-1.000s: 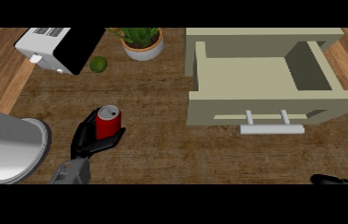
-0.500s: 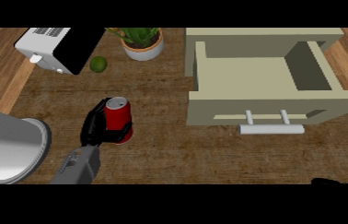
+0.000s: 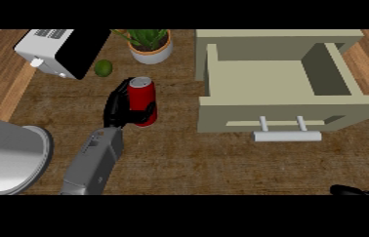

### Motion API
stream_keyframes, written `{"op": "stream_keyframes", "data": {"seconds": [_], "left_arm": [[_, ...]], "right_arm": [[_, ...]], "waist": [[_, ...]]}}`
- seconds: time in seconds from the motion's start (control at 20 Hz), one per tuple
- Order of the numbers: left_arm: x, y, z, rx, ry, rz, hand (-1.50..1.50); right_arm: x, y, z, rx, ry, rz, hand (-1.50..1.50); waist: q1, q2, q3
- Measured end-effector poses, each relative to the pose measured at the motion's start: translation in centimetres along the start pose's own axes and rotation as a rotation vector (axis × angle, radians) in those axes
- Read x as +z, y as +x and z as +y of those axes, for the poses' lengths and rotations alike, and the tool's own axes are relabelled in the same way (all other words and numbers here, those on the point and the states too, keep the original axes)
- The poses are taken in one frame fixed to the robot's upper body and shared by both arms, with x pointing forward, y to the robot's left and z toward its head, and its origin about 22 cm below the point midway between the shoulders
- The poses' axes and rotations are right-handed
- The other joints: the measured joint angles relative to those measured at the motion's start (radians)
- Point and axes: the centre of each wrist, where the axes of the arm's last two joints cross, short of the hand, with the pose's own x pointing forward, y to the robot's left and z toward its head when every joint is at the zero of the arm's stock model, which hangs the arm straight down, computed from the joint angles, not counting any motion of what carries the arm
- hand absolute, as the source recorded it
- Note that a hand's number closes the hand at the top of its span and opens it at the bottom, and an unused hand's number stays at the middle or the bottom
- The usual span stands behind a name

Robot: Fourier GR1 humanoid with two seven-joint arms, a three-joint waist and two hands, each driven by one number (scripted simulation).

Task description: Pick up the can, place it into the drawer and close the drawer

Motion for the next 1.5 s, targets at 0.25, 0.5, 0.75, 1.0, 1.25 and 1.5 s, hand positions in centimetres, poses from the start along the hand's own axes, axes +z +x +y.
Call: {"op": "stream_keyframes", "data": {"seconds": [0.25,0.5,0.75,1.0,1.25,1.5], "left_arm": [[-2.3,3.4,-2.7,-0.038,-0.054,-0.024,1.5],[-4.3,8.1,-6.1,-0.06,-0.114,-0.051,1.5],[-5.6,13.1,-9.9,-0.05,-0.158,-0.057,1.5],[-6.5,18.0,-13.4,-0.066,-0.172,-0.082,1.5],[-7.5,22.2,-16.7,-0.101,-0.187,-0.094,1.5],[-8.3,26.0,-19.7,-0.124,-0.199,-0.088,1.5]], "right_arm": [[0.0,0.3,-0.1,0.003,-0.012,0.003,-1.5],[-0.1,0.8,-0.4,0.012,-0.017,0.003,-1.5],[-0.7,0.8,-0.5,0.012,-0.017,0.002,-1.5],[-0.7,0.5,-0.3,0.017,-0.016,-0.001,-1.5],[-0.6,1.3,-0.5,0.013,-0.011,-0.005,-1.5],[-0.4,1.5,0.4,0.007,-0.015,-0.002,-1.5]], "waist": [[0.007,-0.003,0.0],[0.009,-0.005,0.001],[0.006,-0.005,0.001],[0.003,-0.003,0.001],[-0.006,-0.001,0.001],[-0.009,0.0,0.001]]}}
